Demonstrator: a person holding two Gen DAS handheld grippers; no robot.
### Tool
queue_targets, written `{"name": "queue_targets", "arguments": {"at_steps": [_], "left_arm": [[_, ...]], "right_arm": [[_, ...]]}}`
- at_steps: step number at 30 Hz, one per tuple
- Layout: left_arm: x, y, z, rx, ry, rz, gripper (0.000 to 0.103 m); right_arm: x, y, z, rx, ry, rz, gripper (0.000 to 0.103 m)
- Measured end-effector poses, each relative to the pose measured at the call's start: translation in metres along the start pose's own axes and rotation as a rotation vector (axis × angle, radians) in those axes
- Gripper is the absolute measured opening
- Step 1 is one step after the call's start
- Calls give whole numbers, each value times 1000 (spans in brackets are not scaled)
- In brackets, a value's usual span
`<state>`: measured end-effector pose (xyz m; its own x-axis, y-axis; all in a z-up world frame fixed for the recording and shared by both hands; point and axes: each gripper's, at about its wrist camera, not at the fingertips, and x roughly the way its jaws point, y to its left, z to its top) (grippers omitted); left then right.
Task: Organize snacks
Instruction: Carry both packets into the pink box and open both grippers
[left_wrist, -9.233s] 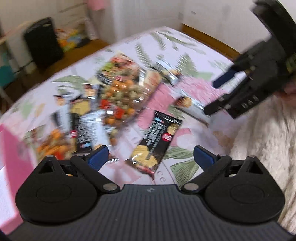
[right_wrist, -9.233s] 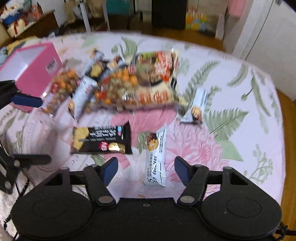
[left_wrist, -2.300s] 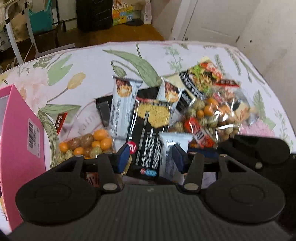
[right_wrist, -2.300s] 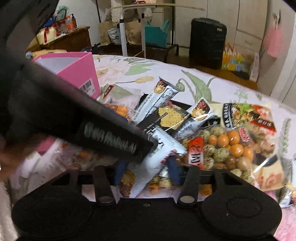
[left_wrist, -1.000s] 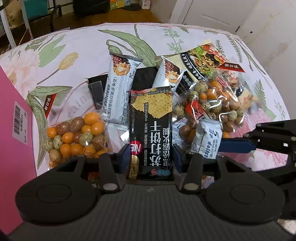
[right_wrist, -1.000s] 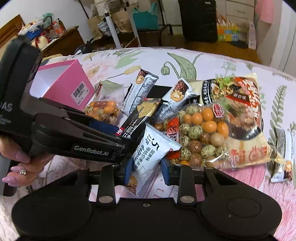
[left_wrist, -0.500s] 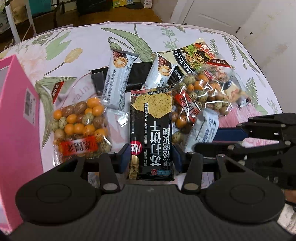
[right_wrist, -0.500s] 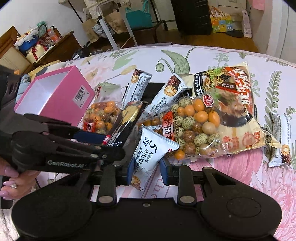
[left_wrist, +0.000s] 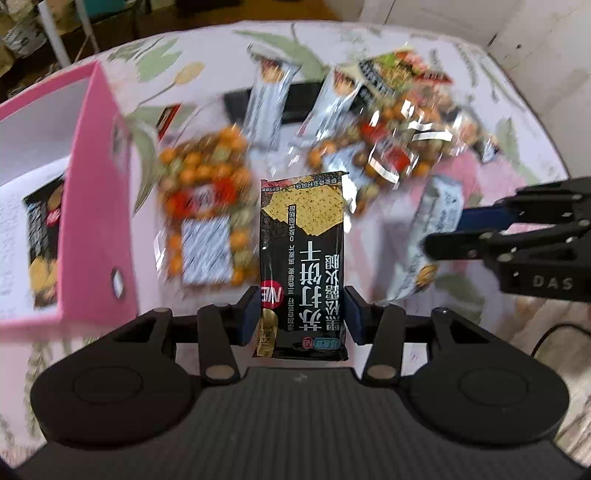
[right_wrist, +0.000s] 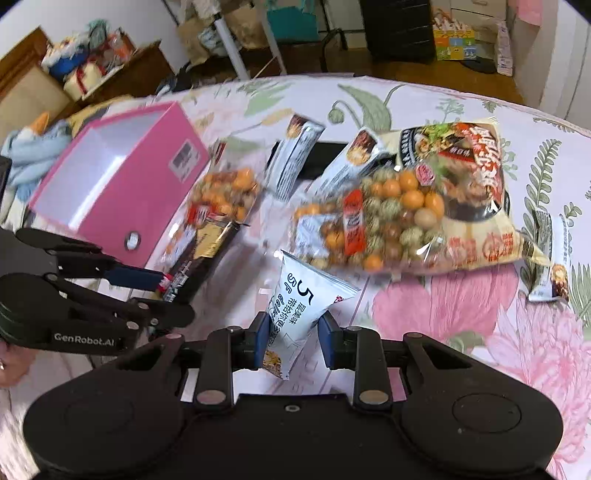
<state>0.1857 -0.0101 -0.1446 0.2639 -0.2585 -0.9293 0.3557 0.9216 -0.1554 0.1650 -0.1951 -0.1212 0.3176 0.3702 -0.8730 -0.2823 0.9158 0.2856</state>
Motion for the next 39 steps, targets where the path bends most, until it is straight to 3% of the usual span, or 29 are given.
{"name": "queue_targets", "arguments": {"at_steps": [8, 17, 21, 32, 39], "left_arm": [[-32, 9, -28, 36, 31, 55, 46], [-99, 36, -48, -32, -21, -35, 46], [-122, 47, -50, -38, -44, -31, 46], [-167, 92, -44, -80, -131, 12, 46], [-178, 133, -38, -135, -177, 64, 46]], "right_arm": [[-29, 37, -7, -76, 16, 85, 33], [-64, 83, -3, -186, 39, 121, 33], [-77, 104, 3, -225, 39, 142, 33], [-87, 162, 40, -325, -6, 190, 33], [-60, 198, 82, -353, -33, 210, 33]]}}
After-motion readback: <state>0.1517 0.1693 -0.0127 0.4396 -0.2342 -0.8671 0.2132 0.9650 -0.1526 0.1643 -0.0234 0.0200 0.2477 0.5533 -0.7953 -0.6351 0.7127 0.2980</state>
